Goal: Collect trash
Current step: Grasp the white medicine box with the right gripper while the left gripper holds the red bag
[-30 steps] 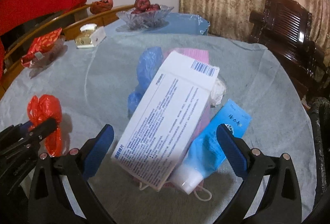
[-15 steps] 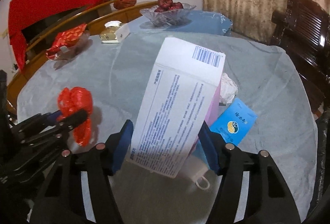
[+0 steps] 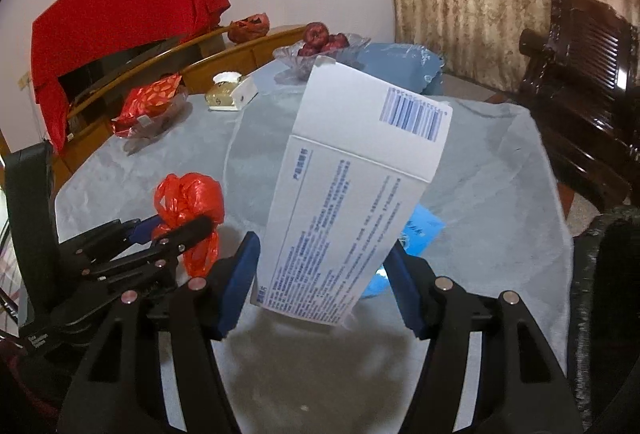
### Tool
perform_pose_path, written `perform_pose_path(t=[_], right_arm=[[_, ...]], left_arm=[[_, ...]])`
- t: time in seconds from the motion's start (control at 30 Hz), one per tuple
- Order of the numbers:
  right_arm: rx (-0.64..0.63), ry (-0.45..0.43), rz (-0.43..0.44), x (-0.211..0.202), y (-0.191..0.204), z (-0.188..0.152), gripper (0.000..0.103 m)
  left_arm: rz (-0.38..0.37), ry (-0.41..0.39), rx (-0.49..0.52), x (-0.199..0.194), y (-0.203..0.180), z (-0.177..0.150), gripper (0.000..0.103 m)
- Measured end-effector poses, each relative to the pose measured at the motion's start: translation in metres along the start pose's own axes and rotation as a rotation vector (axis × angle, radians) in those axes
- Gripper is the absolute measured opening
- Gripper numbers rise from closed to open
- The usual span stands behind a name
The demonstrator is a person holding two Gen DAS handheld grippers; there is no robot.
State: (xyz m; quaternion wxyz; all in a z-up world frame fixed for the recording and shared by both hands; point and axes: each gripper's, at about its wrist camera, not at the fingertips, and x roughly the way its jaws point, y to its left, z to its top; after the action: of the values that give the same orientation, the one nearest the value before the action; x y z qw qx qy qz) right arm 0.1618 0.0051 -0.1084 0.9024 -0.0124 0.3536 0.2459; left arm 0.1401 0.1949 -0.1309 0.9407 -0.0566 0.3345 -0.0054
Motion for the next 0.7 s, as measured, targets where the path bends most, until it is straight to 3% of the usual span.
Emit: perform_pose_path(t=[0.7], right_arm=[[0.071, -0.100, -0.111, -0.078, -0.074, -0.004, 0.057]], left_arm=[[-0.136, -0.094, 0.116, -0.024, -0.104, 0.029, 0.037]])
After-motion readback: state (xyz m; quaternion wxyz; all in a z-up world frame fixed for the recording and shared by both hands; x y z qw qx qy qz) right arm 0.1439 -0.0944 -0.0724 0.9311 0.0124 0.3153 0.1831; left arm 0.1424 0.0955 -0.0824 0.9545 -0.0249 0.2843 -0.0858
